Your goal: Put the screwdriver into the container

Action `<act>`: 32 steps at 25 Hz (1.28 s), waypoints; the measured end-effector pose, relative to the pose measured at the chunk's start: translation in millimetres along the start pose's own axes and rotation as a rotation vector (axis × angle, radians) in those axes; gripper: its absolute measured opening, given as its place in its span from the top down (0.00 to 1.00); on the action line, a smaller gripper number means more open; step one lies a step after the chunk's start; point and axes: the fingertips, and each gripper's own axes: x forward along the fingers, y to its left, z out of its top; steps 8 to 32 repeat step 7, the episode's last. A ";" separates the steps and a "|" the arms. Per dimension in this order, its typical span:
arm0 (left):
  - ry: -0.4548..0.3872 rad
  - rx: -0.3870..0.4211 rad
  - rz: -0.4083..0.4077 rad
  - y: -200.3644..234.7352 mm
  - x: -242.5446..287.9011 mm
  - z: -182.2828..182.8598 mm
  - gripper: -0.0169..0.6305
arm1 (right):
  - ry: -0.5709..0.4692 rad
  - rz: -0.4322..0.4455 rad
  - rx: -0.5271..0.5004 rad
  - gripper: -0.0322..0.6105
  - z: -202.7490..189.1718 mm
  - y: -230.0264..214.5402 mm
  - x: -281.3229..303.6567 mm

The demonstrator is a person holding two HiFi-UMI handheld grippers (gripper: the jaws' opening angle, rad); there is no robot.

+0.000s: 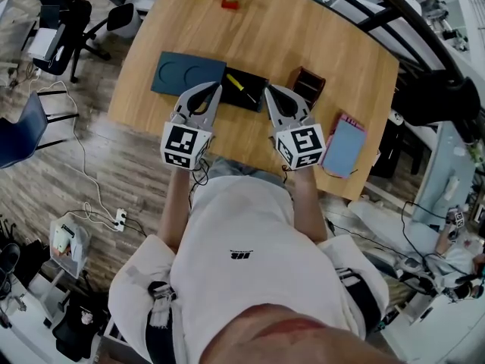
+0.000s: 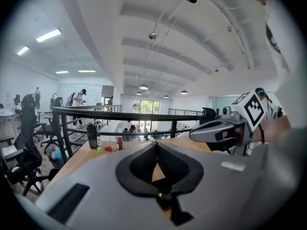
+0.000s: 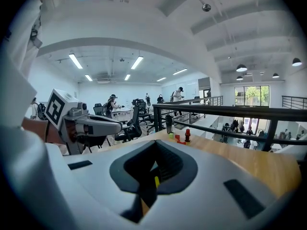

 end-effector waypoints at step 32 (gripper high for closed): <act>-0.005 0.005 -0.003 -1.6 -2.3 1.0 0.96 | -0.006 0.010 -0.010 0.96 3.4 5.5 0.7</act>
